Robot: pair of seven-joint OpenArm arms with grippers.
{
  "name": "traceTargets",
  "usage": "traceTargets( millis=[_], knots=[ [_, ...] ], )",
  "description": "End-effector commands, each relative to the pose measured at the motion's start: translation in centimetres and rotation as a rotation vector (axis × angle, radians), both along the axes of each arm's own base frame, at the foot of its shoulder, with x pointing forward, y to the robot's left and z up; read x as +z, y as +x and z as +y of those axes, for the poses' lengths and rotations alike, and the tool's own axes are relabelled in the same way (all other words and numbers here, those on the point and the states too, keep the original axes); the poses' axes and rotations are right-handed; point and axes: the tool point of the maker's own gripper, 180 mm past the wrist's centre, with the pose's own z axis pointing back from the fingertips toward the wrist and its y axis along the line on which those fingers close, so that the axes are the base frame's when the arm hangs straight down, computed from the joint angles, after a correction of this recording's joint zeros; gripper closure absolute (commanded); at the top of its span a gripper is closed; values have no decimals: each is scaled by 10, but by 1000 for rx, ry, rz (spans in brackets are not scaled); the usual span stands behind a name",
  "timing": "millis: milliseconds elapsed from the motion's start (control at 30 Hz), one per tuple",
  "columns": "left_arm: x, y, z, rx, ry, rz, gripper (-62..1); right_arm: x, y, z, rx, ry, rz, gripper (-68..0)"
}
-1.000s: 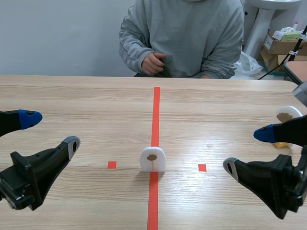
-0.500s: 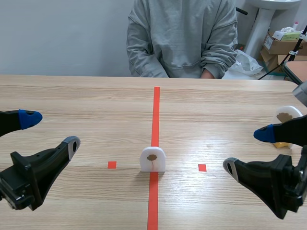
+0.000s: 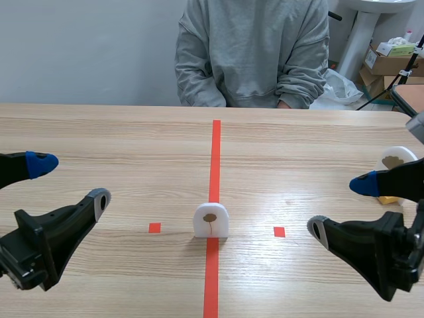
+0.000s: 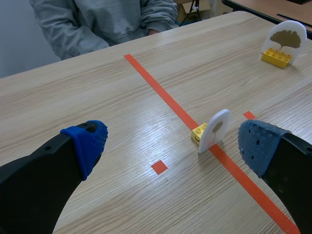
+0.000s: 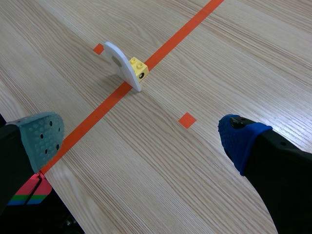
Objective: Do the leaf sorting experiment
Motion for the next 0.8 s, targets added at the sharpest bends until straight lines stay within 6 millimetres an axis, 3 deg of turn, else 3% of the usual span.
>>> traceTargets(
  millis=[0,767],
  knots=[
    [6,0,-2,2,-26,-17,-572,7,3,1,14,13,-24,-679],
    [6,0,-2,2,-26,-17,-572,2,0,-1,19,-14,0,-679]
  ],
)
